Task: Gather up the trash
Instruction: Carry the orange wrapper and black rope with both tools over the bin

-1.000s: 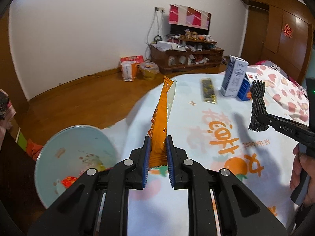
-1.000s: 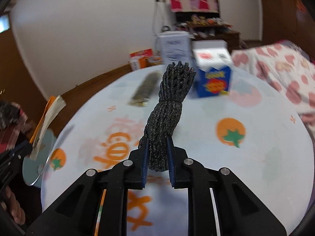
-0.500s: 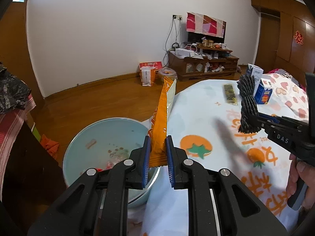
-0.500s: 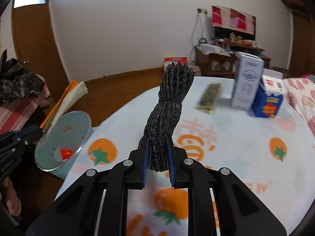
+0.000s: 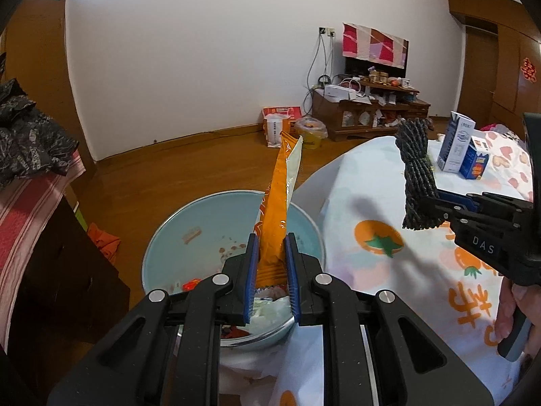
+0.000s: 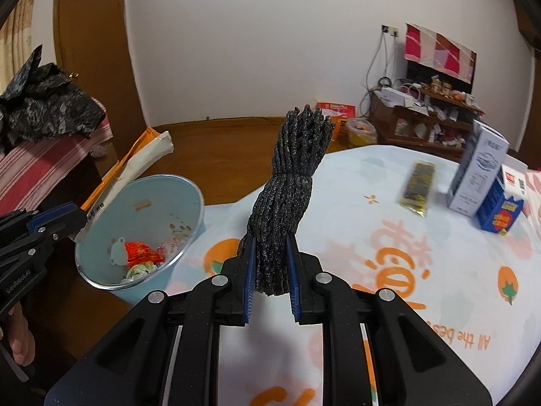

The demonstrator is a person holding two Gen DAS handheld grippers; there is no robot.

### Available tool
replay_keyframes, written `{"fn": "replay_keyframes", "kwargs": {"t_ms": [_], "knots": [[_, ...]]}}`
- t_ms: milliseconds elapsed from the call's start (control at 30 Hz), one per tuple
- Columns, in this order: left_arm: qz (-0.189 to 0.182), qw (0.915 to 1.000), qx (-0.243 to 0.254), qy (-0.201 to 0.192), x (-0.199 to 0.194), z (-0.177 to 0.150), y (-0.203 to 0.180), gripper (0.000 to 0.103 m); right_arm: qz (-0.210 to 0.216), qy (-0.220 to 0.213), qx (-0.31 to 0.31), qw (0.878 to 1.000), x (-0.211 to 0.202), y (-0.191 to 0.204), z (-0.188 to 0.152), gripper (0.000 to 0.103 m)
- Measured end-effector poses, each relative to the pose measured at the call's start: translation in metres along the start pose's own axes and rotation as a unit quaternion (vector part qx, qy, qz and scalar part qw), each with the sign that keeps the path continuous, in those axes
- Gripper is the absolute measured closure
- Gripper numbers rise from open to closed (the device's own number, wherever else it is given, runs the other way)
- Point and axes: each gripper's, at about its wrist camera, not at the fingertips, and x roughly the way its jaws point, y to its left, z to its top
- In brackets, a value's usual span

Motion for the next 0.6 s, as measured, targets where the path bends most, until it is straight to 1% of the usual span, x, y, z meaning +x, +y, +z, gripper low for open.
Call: {"fn": "replay_keyframes", "kwargs": {"t_ms": [600], "knots": [[0.026,0.9993,-0.025,0.002,-0.01,-0.013,0.029,0.087,0.034,0.007,-0.045,0.998,0.02,0.05,0.013,0.085]]}}
